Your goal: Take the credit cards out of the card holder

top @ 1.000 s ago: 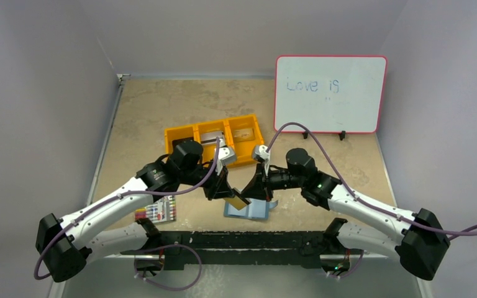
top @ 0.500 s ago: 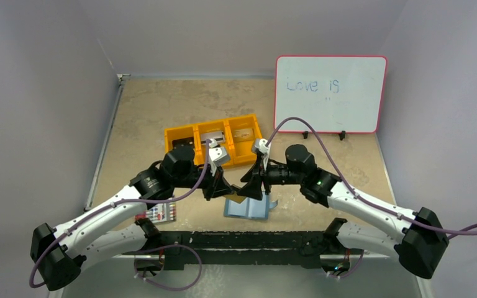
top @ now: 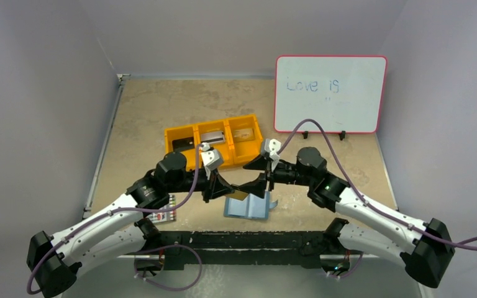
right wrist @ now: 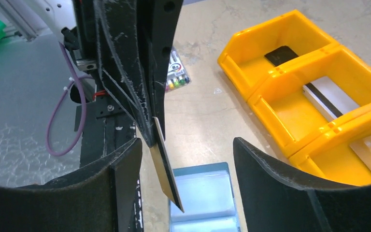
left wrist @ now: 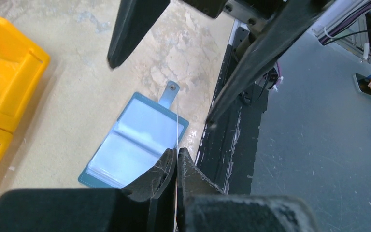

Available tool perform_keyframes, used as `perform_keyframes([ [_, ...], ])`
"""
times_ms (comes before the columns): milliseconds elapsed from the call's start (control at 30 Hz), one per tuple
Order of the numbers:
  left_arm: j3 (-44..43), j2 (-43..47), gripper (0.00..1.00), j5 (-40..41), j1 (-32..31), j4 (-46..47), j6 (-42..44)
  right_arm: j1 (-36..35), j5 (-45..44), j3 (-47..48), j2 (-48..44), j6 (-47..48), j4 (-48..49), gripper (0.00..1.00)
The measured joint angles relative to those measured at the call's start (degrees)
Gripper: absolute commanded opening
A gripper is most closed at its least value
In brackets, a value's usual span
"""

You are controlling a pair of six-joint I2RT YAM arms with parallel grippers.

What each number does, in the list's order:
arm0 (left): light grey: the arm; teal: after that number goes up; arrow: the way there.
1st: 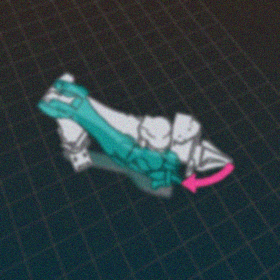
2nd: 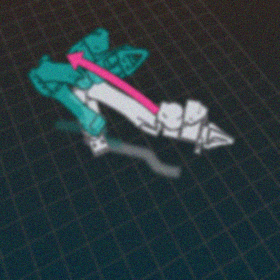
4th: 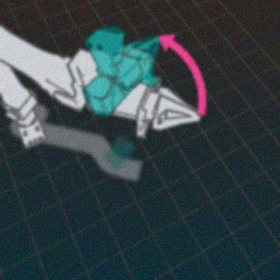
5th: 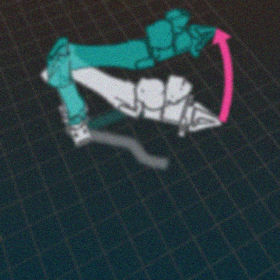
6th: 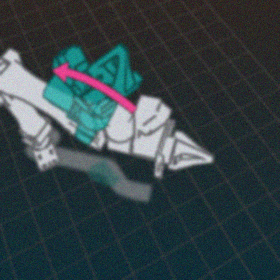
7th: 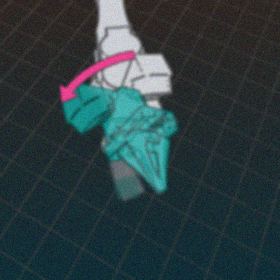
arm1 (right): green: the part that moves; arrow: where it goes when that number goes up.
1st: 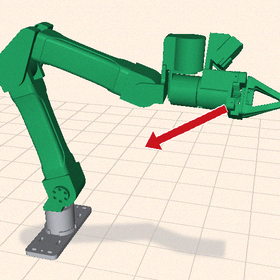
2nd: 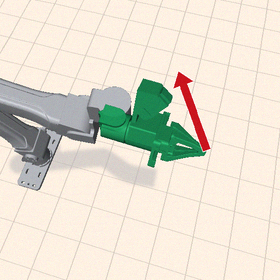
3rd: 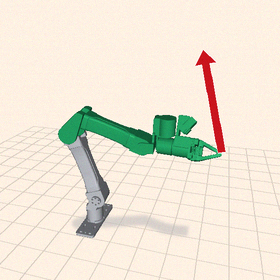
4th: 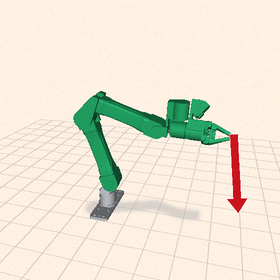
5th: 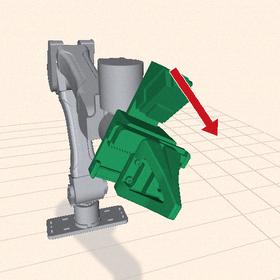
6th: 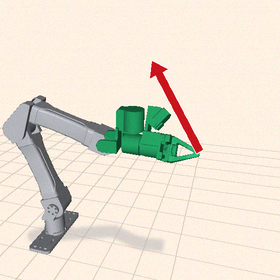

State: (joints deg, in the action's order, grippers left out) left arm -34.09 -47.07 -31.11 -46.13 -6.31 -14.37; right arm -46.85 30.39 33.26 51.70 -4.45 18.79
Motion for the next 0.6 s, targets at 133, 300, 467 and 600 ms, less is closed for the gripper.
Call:
perform_keyframes([
  [133,0.9,1.3,0.00,0.1,0.0,2.5,-0.1,0.0,2.8,3.7,5.9,3.9,-3.3,0.55],
  [300,1.1,1.7,0.00,0.5,0.0,2.9,0.0,0.0,7.1,5.7,10.3,7.5,-7.6,0.47],
  [467,1.1,2.0,0.00,1.1,0.0,1.9,0.6,0.0,10.3,6.2,10.7,9.6,-10.1,0.37],
  [600,1.1,2.1,0.00,1.4,0.0,0.6,1.5,0.0,12.2,6.2,9.6,10.2,-10.3,0.24],
])
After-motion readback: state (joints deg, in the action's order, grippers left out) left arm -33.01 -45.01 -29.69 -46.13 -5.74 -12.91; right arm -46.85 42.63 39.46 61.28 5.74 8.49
